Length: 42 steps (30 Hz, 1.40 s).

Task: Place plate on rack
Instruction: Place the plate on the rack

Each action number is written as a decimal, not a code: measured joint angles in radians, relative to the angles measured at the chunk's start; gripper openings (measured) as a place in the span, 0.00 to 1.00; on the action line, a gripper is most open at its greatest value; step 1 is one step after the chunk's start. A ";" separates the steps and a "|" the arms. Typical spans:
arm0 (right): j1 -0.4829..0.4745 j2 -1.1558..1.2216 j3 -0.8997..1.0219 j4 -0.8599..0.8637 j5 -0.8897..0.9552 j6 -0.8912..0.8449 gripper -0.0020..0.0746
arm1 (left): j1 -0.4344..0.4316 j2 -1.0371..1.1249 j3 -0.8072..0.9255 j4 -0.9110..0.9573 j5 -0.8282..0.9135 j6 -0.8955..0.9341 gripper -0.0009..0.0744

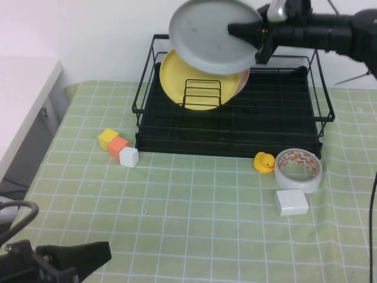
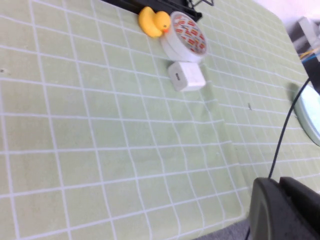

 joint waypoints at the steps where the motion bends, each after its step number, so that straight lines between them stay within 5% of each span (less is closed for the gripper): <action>1: 0.000 0.014 0.000 0.004 -0.010 -0.008 0.23 | 0.000 0.000 0.000 0.000 -0.005 0.000 0.01; 34: 0.036 0.147 -0.002 0.118 -0.107 -0.173 0.23 | 0.000 0.000 0.000 0.048 -0.066 0.009 0.01; 42: 0.055 0.168 -0.002 0.118 -0.154 -0.133 0.47 | 0.000 0.000 0.000 0.050 -0.041 0.000 0.01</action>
